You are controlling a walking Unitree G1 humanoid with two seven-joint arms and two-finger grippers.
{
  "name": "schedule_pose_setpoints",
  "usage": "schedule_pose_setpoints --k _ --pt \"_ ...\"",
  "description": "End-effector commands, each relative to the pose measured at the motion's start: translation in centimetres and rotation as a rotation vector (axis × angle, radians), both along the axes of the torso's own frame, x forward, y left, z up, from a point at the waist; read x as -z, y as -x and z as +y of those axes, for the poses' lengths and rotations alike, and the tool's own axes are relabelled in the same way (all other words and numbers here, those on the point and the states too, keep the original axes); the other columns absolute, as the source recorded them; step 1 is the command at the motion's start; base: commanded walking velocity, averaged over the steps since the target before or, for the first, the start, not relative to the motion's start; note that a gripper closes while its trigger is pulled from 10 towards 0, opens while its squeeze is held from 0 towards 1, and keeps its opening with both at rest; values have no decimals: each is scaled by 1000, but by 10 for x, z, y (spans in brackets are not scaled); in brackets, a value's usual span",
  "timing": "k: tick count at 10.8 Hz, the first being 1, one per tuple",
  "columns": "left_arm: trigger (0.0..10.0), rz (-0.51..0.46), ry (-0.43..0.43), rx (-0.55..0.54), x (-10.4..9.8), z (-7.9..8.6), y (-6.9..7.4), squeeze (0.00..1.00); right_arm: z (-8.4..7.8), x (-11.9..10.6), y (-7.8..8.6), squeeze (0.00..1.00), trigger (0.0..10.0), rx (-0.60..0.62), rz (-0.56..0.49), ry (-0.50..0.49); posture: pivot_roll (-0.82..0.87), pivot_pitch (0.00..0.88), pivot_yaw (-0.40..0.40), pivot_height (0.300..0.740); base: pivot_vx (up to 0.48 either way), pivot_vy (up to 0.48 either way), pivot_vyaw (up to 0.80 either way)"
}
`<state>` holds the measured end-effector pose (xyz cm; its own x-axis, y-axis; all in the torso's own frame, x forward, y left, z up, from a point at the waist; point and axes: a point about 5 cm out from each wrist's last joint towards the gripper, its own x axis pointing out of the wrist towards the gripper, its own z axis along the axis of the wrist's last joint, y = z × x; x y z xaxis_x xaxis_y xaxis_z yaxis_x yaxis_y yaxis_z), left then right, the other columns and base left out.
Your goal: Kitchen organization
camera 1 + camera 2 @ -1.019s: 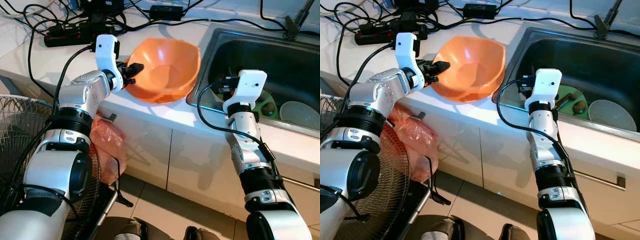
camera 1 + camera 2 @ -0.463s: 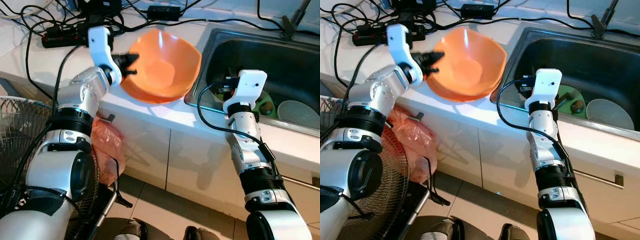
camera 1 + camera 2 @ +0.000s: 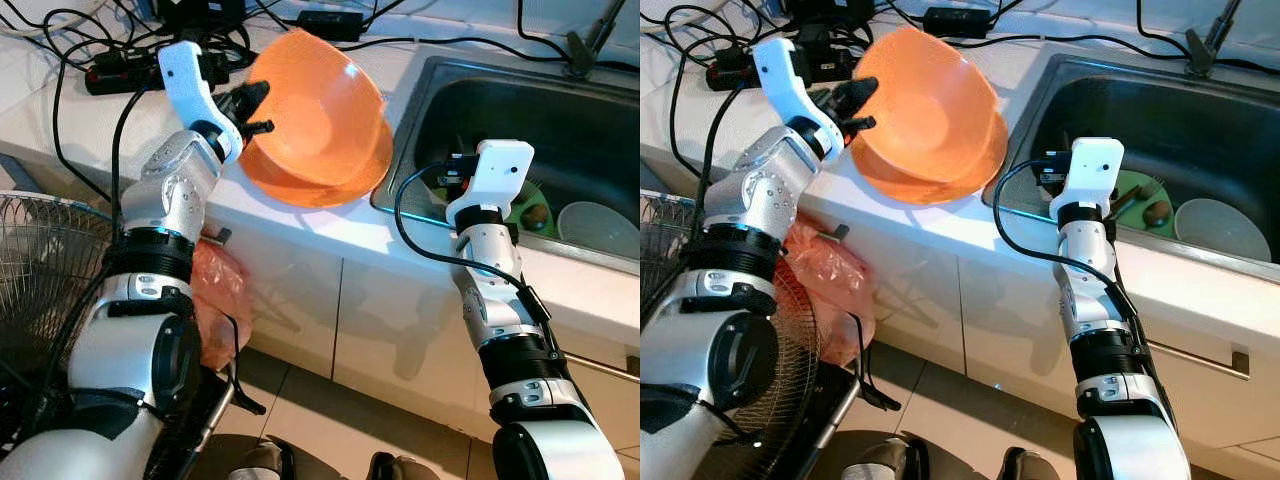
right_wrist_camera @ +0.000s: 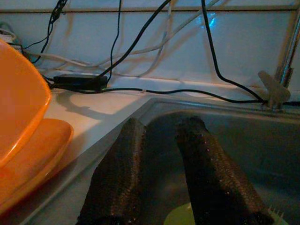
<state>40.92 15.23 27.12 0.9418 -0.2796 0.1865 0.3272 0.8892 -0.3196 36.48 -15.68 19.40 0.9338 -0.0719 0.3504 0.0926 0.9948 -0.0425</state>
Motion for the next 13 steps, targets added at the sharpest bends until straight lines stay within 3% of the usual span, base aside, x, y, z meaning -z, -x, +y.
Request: schedule_pose_setpoints --k 1,5,7,8,9,11,13 --pt "0 -71 38 -32 -12 6 4 0 0 -4 -1 0 10000 4 -14 -1 22 125 70 740 0 0 0" --pt "0 -191 89 -26 -28 4 9 0 1 -4 -1 0 10000 0 -15 0 21 113 68 740 0 0 0" --pt "10000 -284 16 -40 -35 -5 16 0 2 -4 0 0 10000 -5 -15 -4 21 111 68 740 0 0 0" --pt "10000 -316 -7 -35 -36 -10 18 0 1 -6 0 0 10000 -10 -17 -39 18 116 67 740 0 0 0" --pt "10000 -338 -41 -22 -36 -14 20 0 -2 -9 -1 0 10000 -27 -14 -142 19 121 66 740 0 0 0" --pt "10000 -367 -63 -20 -35 -18 23 0 -1 -13 -3 0 10000 -151 6 -454 18 123 66 740 0 0 0" --pt "10000 -389 -65 -15 -38 -19 24 0 -3 -13 -4 0 10000 -222 12 -623 17 123 67 740 0 0 0"
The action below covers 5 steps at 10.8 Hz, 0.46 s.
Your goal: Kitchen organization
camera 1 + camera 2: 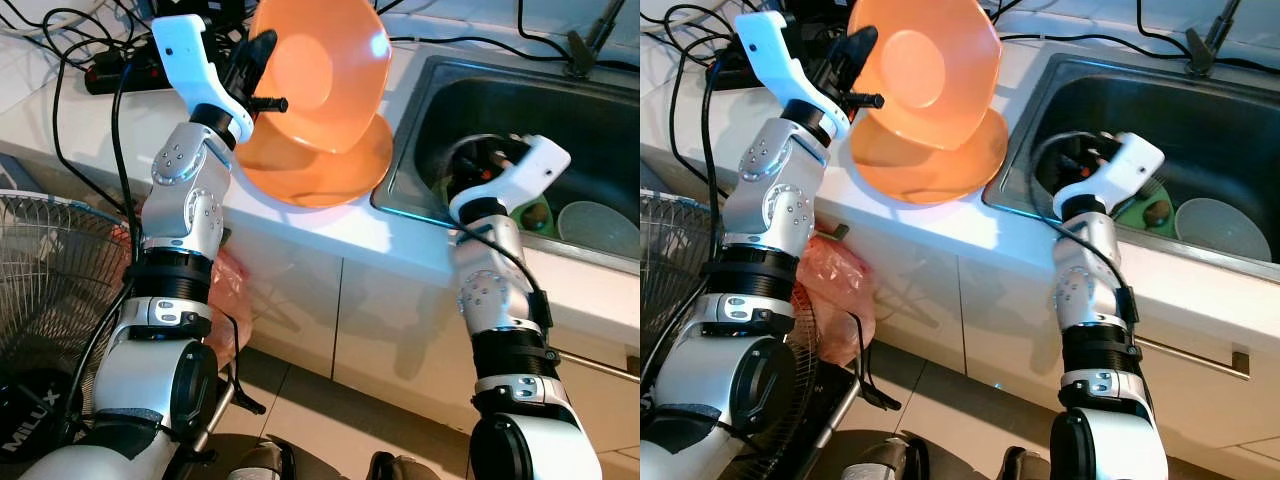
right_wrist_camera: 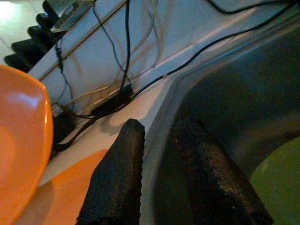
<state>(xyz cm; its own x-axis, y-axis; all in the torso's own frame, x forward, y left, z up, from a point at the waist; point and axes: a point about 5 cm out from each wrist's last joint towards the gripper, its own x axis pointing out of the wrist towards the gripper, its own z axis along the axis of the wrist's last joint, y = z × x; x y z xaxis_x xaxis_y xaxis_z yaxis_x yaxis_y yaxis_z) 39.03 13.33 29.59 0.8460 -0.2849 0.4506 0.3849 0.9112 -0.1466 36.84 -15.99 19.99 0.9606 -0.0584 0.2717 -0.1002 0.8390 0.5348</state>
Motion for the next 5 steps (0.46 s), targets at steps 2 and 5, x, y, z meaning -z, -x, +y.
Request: schedule_pose_setpoints --k 2,5 --pt "10000 -85 3 18 -15 -3 6 0 4 -10 1 0 10000 -58 -41 -28 15 124 68 740 0 0 0" --pt "10000 -97 11 128 -14 -21 10 0 14 -30 8 0 10000 -225 -144 -4 9 124 66 740 0 0 0"
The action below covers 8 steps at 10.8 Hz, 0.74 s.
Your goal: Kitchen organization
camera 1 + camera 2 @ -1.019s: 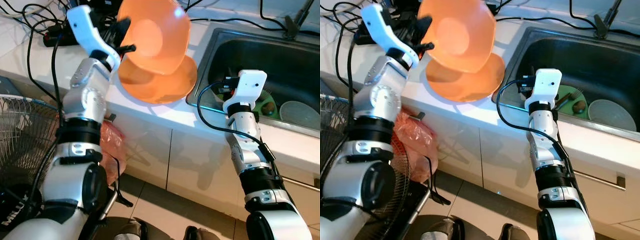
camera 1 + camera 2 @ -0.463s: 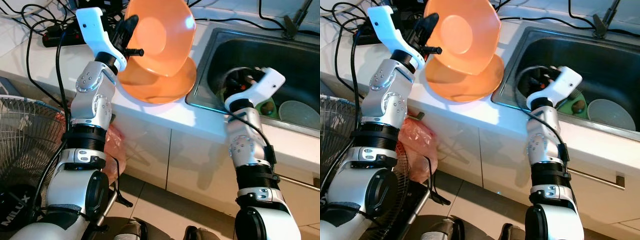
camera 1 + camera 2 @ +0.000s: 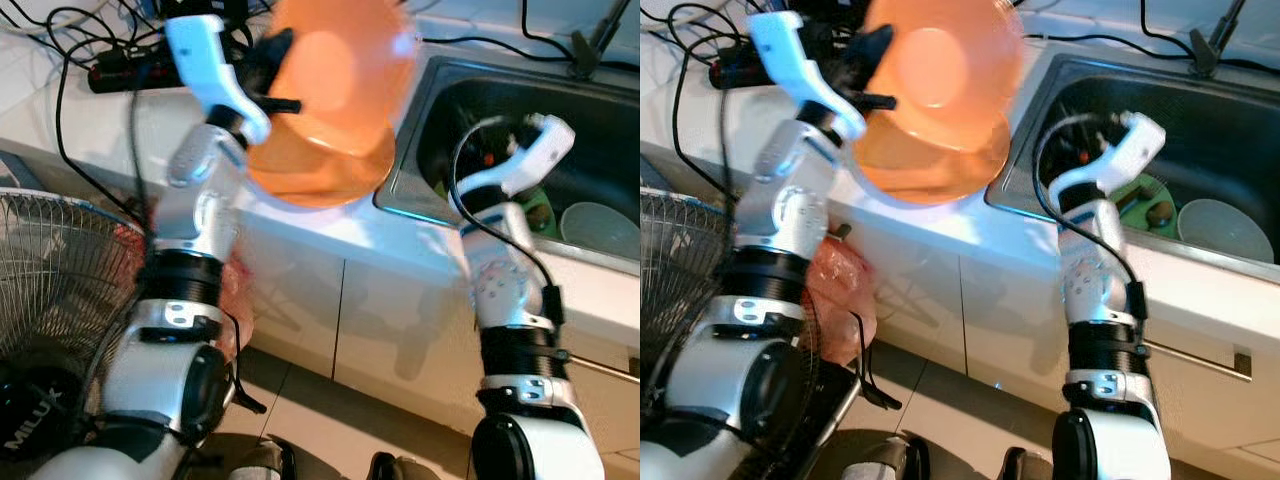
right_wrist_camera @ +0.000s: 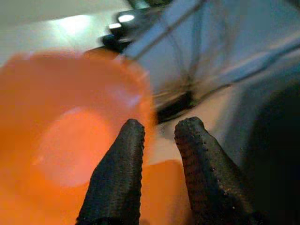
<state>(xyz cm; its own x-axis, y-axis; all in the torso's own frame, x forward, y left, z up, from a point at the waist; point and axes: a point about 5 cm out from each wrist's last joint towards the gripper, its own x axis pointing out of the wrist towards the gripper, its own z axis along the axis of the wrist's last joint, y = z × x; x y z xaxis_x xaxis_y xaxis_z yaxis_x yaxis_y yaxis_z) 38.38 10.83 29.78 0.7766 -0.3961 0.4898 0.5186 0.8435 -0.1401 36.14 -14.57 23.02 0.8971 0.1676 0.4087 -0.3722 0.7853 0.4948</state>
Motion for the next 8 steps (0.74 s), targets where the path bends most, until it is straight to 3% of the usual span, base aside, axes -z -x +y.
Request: schedule_pose_setpoints --k 1,4,8 --pt "10000 -55 0 49 -9 -4 6 0 6 -1 3 0 10000 -52 -12 9 9 124 66 740 0 0 0" --pt "10000 -47 -15 106 -3 -16 8 0 11 1 9 0 10000 -134 -25 21 8 127 62 740 0 0 0" --pt "10000 -63 -11 102 -7 -14 10 0 5 4 7 0 10000 -88 -3 29 6 129 63 740 0 0 0"
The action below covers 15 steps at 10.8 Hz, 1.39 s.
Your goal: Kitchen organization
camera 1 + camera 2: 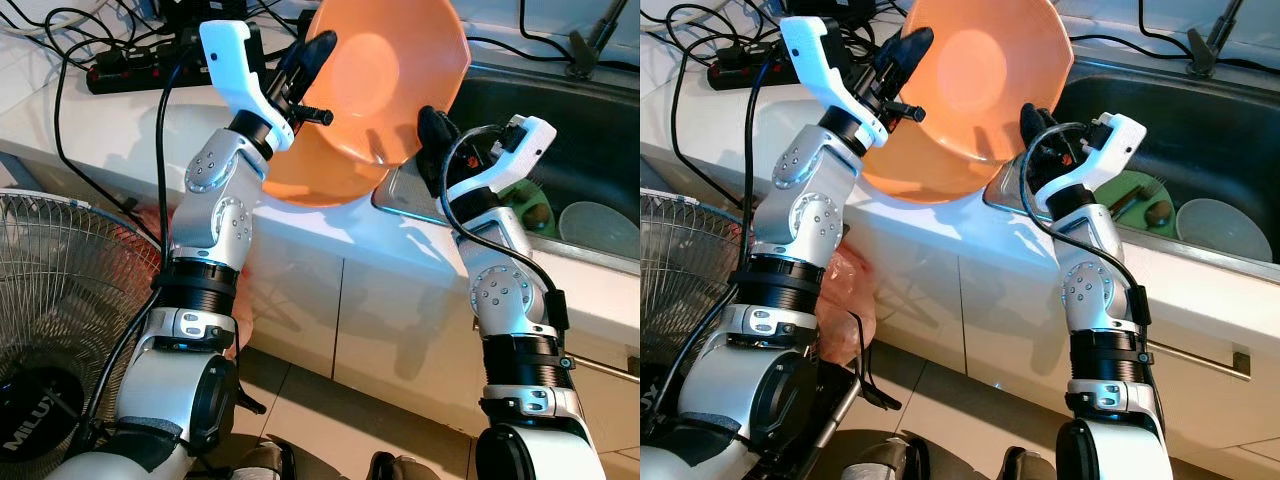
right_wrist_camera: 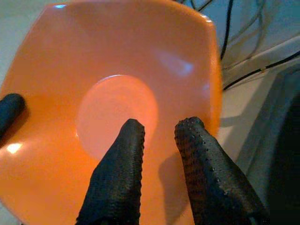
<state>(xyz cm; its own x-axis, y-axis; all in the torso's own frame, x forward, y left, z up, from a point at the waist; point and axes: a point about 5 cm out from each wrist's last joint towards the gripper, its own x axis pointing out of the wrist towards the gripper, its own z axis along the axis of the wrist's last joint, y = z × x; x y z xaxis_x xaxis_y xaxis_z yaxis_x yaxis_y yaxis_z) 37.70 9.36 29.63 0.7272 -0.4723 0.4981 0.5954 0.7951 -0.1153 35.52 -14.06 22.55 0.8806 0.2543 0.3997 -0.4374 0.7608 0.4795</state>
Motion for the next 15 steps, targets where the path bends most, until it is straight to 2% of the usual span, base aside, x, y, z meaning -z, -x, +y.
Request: schedule_pose_setpoints --k 1,4,14,15 --pt "10000 -52 12 1 -11 3 5 0 -3 0 0 0 10000 20 3 0 11 127 58 740 0 0 0" --pt "10000 -56 20 -16 -9 8 9 0 -5 2 -1 0 10000 33 14 -3 13 124 53 740 0 0 0" --pt "10000 -38 54 52 -10 -3 16 0 -1 10 -3 0 10000 4 52 -43 16 131 43 740 0 0 0" --pt "10000 -33 55 54 -9 -3 16 0 0 10 -3 0 7843 1 52 -49 18 131 42 740 0 0 0"
